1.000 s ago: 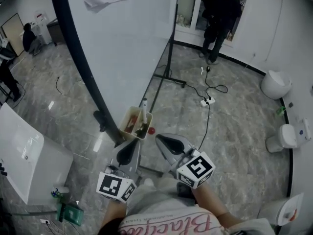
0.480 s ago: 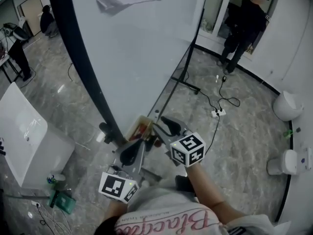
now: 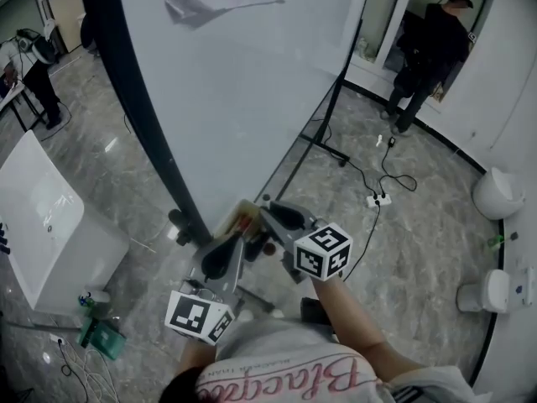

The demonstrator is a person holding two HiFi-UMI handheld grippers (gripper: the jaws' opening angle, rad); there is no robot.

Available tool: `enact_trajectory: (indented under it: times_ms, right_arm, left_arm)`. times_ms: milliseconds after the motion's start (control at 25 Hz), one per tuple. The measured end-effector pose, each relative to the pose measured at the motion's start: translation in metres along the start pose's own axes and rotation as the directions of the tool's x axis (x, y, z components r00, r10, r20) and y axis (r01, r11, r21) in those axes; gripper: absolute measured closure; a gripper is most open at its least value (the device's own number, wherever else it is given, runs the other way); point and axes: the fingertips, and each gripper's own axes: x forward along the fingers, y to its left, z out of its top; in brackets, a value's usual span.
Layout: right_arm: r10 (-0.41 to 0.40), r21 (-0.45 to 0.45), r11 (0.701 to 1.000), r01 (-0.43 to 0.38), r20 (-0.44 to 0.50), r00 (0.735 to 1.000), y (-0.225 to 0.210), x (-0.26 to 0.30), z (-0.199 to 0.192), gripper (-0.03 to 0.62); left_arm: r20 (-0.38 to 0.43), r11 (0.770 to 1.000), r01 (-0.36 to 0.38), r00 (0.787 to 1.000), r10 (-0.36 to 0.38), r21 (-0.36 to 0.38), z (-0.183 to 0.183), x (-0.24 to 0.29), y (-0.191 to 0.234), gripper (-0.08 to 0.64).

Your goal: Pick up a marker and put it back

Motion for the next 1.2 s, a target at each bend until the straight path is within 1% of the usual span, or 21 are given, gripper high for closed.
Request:
enact_trajectory:
  times_ms: [120, 200, 320, 400, 520, 600, 680, 840, 960, 1080, 1200]
  right_arm:
    - [0.016, -0.005, 1.000, -0.016, 0.042, 0.999, 0.009, -0.013, 0.015, 0.526]
    - [0.029, -0.032, 0.999, -0.026, 0.100, 0.995, 0.020, -0.027, 0.033, 0.526]
    - [0.072, -0.103, 0.993, -0.051, 0.212, 0.975, 0.046, -0.054, 0.069, 0.526]
    - [0.105, -0.157, 0.986, -0.064, 0.266, 0.958, 0.062, -0.069, 0.089, 0.526]
    - [0.133, -0.212, 0.975, -0.067, 0.313, 0.941, 0.078, -0.083, 0.109, 0.526]
    - [0.146, -0.231, 0.970, -0.071, 0.326, 0.934, 0.085, -0.088, 0.115, 0.526]
    - [0.146, -0.237, 0.969, -0.070, 0.322, 0.935, 0.087, -0.088, 0.116, 0.526]
    - [0.129, -0.225, 0.972, -0.062, 0.297, 0.946, 0.083, -0.082, 0.107, 0.526]
    - [0.124, -0.233, 0.971, -0.058, 0.281, 0.952, 0.080, -0.075, 0.099, 0.526]
    - [0.107, -0.280, 0.959, -0.041, 0.225, 0.969, 0.077, -0.058, 0.080, 0.526]
    - [0.087, -0.351, 0.936, -0.034, 0.136, 0.987, 0.078, -0.038, 0.051, 0.526]
  left_arm:
    - [-0.005, 0.999, -0.006, 1.000, 0.006, 0.035, 0.003, 0.001, 0.001, 0.560]
    - [-0.002, 0.999, -0.009, 1.000, 0.009, 0.054, 0.007, 0.001, 0.002, 0.560]
    - [0.023, 0.998, 0.005, 1.000, -0.007, 0.066, 0.017, 0.001, -0.002, 0.560]
    - [0.051, 0.996, 0.023, 0.998, -0.027, 0.081, 0.027, 0.000, -0.006, 0.560]
    - [0.105, 0.995, 0.001, 0.994, -0.012, 0.100, 0.042, -0.002, -0.007, 0.563]
    - [0.129, 0.996, -0.013, 0.992, 0.002, 0.088, 0.048, -0.004, -0.007, 0.561]
    - [0.128, 0.997, -0.008, 0.992, -0.001, 0.072, 0.049, -0.003, -0.008, 0.561]
    - [0.112, 0.995, 0.009, 0.994, -0.019, 0.096, 0.046, -0.003, -0.013, 0.560]
    - [0.106, 0.994, 0.019, 0.994, -0.030, 0.104, 0.043, -0.002, -0.014, 0.560]
    - [0.100, 0.994, 0.008, 0.995, -0.019, 0.105, 0.040, -0.005, -0.012, 0.560]
    - [0.096, 0.995, -0.024, 0.995, 0.015, 0.095, 0.038, -0.010, -0.004, 0.561]
